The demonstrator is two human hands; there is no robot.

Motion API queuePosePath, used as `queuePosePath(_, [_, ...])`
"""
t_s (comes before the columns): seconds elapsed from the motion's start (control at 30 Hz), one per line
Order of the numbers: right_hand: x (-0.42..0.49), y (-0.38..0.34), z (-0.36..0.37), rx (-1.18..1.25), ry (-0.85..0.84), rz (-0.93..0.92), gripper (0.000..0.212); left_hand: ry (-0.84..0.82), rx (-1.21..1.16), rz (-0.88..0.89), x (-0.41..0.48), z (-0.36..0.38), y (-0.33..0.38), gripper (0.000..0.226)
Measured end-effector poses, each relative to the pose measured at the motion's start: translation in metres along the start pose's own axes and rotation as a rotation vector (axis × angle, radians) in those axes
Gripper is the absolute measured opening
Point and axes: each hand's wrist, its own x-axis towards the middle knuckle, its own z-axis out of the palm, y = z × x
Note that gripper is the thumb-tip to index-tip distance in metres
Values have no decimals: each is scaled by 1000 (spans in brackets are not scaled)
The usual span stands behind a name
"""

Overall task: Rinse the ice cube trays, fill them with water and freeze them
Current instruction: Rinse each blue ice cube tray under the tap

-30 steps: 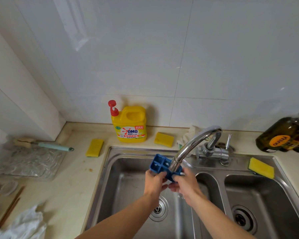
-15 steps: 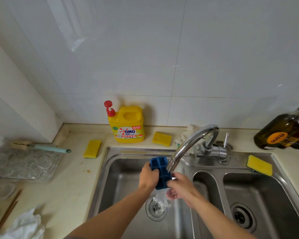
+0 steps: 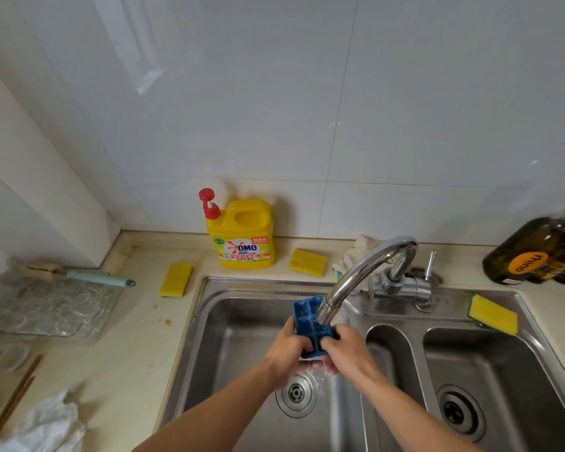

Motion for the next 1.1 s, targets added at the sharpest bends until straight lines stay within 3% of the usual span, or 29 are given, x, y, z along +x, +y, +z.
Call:
queuePosePath(0.23, [-5, -2, -8, -79, 13, -56, 10, 65, 261, 142, 5, 3, 1, 58])
queuePosePath(0.4, [-3, -4, -16, 25, -22, -31, 41, 164, 452, 172, 8, -14, 3, 66])
queuePosePath(0.53, [3, -4, -16, 139, 2, 8, 56, 108, 495, 152, 6, -27, 0, 58])
queuePosePath(0.77, [10, -7, -5, 318, -42, 33, 23, -4, 393, 137, 6, -27, -4, 39])
queuePosePath(0.93, [10, -3, -10, 384, -19, 34, 21, -51, 365, 104, 9, -26, 1, 43])
queuePosePath(1.1, [8, 2, -6, 540, 91, 53, 25, 85, 108, -40, 18, -24, 3, 26])
